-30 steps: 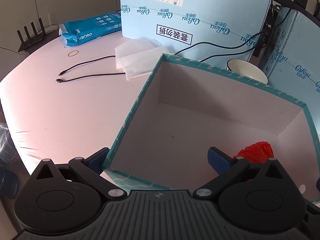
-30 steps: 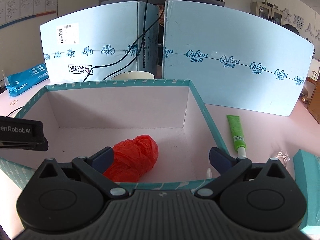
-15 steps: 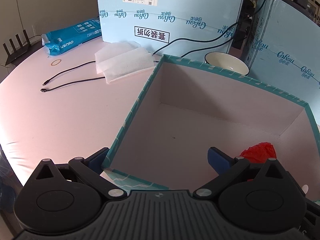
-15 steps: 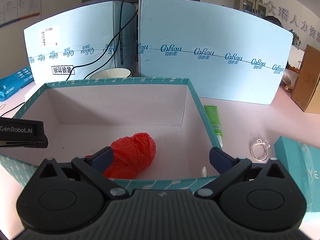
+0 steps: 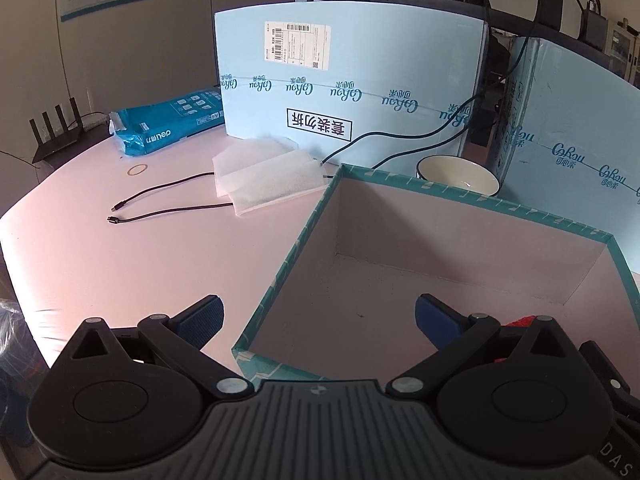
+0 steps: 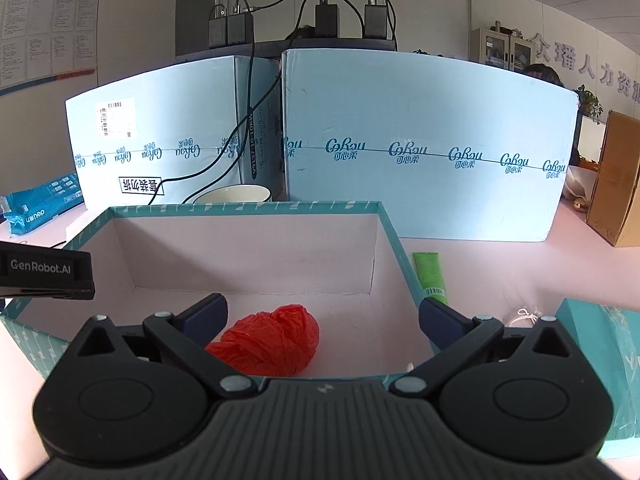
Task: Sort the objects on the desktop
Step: 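Move the open right tool back out of the teal box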
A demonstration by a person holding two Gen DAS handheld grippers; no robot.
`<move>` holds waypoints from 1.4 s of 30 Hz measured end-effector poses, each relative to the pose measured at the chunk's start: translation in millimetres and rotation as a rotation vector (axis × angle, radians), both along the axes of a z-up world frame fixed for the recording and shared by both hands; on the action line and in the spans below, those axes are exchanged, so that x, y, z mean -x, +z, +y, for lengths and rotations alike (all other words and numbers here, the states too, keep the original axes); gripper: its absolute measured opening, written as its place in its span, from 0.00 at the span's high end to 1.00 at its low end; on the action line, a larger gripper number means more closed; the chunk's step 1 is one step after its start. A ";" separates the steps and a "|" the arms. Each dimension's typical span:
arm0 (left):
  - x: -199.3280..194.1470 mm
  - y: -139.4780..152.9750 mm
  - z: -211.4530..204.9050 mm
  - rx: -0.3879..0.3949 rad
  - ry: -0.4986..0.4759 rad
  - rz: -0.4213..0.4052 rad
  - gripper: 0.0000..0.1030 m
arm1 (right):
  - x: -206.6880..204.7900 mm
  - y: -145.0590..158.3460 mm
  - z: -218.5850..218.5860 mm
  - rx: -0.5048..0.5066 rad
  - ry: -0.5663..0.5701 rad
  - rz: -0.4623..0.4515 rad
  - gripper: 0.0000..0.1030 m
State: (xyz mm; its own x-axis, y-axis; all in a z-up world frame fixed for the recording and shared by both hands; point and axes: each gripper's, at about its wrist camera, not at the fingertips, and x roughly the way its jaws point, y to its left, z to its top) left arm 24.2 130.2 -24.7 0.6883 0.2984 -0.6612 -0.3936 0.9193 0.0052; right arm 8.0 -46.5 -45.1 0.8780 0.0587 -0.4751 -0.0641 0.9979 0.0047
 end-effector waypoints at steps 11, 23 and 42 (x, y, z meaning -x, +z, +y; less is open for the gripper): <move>8.1 12.9 -8.4 -0.019 0.037 -0.067 0.01 | 4.7 11.7 -7.9 -0.022 0.038 -0.069 0.00; 9.2 15.5 -23.5 -0.015 0.063 -0.058 0.01 | 1.6 15.1 -26.8 -0.033 0.067 -0.064 0.00; 9.2 20.1 -62.6 -0.028 0.056 -0.076 0.01 | 1.5 15.6 -69.3 -0.063 0.067 -0.057 0.00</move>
State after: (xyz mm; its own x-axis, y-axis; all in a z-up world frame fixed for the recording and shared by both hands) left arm 15.1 67.6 -4.6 0.7178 0.3555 -0.5986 -0.4444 0.8958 -0.0008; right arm 6.5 -115.7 -29.5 0.8964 0.1468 -0.4181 -0.1330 0.9892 0.0622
